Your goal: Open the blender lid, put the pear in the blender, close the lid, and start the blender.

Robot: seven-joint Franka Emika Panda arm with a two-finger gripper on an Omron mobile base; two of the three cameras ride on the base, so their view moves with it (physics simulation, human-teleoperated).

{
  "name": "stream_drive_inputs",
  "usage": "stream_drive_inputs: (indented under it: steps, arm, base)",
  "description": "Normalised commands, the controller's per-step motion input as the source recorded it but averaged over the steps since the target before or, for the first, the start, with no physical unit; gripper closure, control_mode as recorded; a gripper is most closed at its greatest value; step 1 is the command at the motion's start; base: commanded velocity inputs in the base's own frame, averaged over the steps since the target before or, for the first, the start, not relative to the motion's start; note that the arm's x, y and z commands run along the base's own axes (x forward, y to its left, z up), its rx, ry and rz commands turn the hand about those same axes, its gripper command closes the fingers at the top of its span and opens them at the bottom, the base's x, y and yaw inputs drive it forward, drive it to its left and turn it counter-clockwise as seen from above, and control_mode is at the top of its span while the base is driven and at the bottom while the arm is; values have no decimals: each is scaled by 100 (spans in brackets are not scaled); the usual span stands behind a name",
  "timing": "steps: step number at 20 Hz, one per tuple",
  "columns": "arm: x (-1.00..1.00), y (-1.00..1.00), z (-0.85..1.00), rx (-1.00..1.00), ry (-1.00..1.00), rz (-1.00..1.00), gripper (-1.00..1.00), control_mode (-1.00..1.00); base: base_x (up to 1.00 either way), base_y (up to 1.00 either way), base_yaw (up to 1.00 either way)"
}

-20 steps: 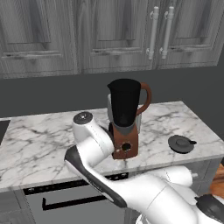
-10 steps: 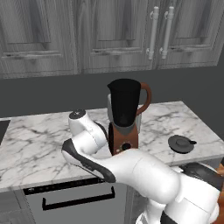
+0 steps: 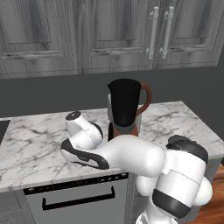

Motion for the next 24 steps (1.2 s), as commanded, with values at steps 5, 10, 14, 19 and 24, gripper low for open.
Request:
stream_drive_inputs:
  steps: [5, 10, 14, 19, 24]
  arm:
    - [7, 3, -15, -5, 0, 0, -100, -100]
    - [2, 3, -19, -5, 0, 0, -100, -100]
    - [3, 2, -16, -2, 0, 0, -100, -100]
    - [15, 1, -3, 0, 0, 0, -100, -100]
    - [16, 18, -10, -4, 0, 0, -100, -100]
  base:
    - [0, 0, 0]
    - [0, 0, 0]
    - [0, 0, 0]
    - [0, 0, 0]
    - [0, 0, 0]
